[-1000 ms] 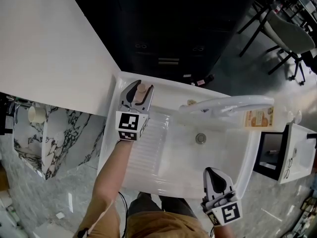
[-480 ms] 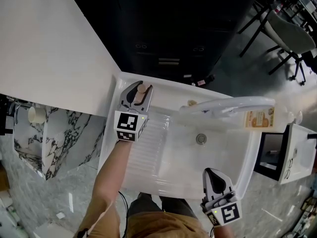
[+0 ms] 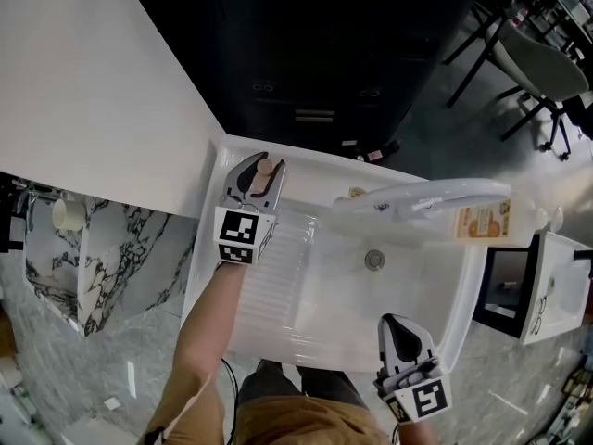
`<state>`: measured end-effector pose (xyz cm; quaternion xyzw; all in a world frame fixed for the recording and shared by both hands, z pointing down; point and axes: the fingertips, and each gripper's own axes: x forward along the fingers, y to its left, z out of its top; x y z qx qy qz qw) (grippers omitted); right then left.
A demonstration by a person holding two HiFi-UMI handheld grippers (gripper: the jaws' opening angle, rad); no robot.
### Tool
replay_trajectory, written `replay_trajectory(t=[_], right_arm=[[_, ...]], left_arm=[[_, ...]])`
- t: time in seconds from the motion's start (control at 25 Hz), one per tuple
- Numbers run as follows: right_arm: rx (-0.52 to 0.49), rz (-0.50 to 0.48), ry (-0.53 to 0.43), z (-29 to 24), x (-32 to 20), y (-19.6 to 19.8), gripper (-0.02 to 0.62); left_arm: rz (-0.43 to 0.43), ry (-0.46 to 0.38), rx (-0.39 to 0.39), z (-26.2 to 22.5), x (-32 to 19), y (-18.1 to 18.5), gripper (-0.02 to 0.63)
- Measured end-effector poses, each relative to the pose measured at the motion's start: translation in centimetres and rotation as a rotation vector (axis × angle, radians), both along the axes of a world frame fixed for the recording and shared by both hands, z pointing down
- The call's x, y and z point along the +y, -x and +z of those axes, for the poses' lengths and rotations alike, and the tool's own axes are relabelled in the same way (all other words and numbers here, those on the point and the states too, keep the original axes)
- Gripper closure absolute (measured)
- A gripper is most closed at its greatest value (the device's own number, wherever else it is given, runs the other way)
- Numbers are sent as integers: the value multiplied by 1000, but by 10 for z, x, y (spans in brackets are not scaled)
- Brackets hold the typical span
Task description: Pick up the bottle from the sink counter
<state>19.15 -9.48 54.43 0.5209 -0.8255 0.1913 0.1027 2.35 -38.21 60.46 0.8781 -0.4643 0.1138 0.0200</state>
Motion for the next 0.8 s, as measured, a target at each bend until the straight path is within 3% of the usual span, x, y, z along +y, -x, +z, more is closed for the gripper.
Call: replay_trajectory(t=[0.8], right_arm=[[4,-5,-19,-8,6,1,595]], left_arm=[[3,-13,10,-15,10,0,479]])
